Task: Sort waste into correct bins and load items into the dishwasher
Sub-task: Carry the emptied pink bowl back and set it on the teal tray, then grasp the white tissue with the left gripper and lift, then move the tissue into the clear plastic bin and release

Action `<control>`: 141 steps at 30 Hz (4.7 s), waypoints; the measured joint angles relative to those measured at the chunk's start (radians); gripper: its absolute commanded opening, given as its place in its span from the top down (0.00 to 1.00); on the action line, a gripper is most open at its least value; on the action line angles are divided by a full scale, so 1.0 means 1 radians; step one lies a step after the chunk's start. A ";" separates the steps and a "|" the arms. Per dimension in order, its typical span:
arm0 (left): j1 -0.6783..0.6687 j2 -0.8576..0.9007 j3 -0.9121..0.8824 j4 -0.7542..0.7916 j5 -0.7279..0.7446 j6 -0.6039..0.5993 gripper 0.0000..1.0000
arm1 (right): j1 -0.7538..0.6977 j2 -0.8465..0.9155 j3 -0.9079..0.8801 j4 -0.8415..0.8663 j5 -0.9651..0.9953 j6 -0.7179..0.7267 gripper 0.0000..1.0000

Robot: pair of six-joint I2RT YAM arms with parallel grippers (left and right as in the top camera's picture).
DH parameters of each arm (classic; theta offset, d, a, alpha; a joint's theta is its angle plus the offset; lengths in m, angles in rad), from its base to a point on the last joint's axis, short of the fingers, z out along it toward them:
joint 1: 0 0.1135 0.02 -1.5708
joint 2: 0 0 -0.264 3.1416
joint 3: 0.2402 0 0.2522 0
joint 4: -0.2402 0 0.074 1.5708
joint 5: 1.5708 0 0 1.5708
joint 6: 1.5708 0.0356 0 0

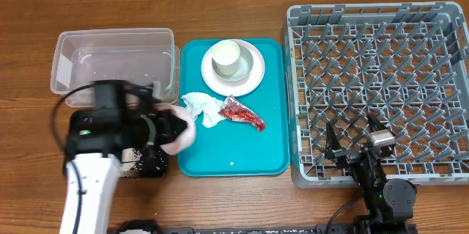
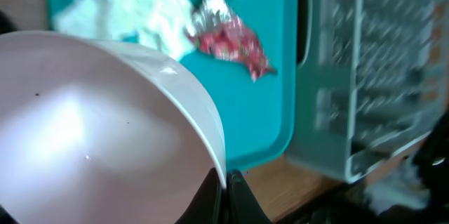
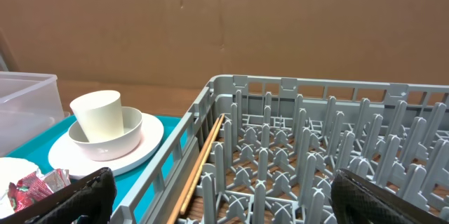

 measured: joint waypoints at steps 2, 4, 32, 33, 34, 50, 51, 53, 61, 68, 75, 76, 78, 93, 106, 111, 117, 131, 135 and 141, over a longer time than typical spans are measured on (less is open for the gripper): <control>-0.129 0.001 0.000 0.015 -0.090 -0.057 0.96 | 0.000 0.000 0.000 0.000 0.000 0.000 0.00; -0.251 0.002 0.000 0.038 -0.174 -0.118 0.96 | 0.000 0.000 0.000 0.000 0.000 0.000 0.00; -0.762 0.375 0.038 0.127 -0.661 -0.415 0.56 | 0.000 0.000 0.000 0.000 0.000 0.000 0.00; -0.762 0.375 0.058 0.108 -0.663 -0.409 0.56 | 0.000 0.000 0.000 0.000 0.000 0.000 0.00; -0.762 0.375 0.089 0.082 -0.672 -0.402 0.56 | 0.000 0.000 0.000 0.001 0.000 0.000 0.00; -0.576 0.384 0.313 -0.002 -0.860 -0.258 0.49 | 0.000 0.000 0.000 0.000 0.000 0.000 0.00; -0.540 0.389 0.313 0.004 -0.851 -0.241 0.50 | 0.000 0.000 0.000 0.000 0.000 0.000 0.00; -0.476 0.405 0.313 0.015 -0.825 -0.196 0.55 | 0.000 0.000 0.000 0.000 0.000 0.000 0.00; -0.357 0.522 0.313 0.059 -0.664 0.001 0.53 | 0.000 0.000 0.000 0.000 0.000 0.000 0.00; -0.357 0.645 0.313 0.094 -0.632 0.064 0.52 | 0.000 0.000 0.000 0.000 0.000 0.000 0.00; -0.357 0.719 0.313 0.167 -0.652 0.080 0.50 | 0.000 0.000 0.000 0.000 0.000 0.000 0.00; -0.357 0.724 0.313 0.176 -0.653 0.081 0.50 | 0.000 0.000 0.000 0.000 0.000 0.000 0.00; -0.357 0.736 0.313 0.185 -0.655 0.084 0.50 | 0.000 0.000 0.000 0.000 0.000 0.000 0.00; -0.357 0.755 0.314 0.156 -0.663 0.092 0.96 | 0.000 0.000 0.000 0.000 0.000 0.000 0.00; -0.357 0.549 0.414 0.092 -0.705 0.082 0.96 | 0.000 0.000 0.000 0.000 0.000 0.000 0.00; -0.354 0.421 0.452 0.097 -0.813 0.037 0.96 | 0.000 0.000 0.000 0.000 0.000 0.000 0.00; -0.270 0.388 0.459 0.104 -0.890 0.012 0.96 | 0.000 0.000 0.000 0.000 0.000 0.000 0.00; 0.042 0.509 0.459 0.175 -0.925 -0.053 0.92 | 0.000 0.000 0.000 0.001 0.000 0.000 0.00; 0.078 0.557 0.459 0.181 -0.925 -0.057 0.53 | 0.000 0.000 0.000 0.000 0.000 0.000 0.00; 0.099 0.561 0.462 0.198 -0.924 -0.063 0.50 | 0.000 0.000 0.000 0.001 0.000 0.000 0.00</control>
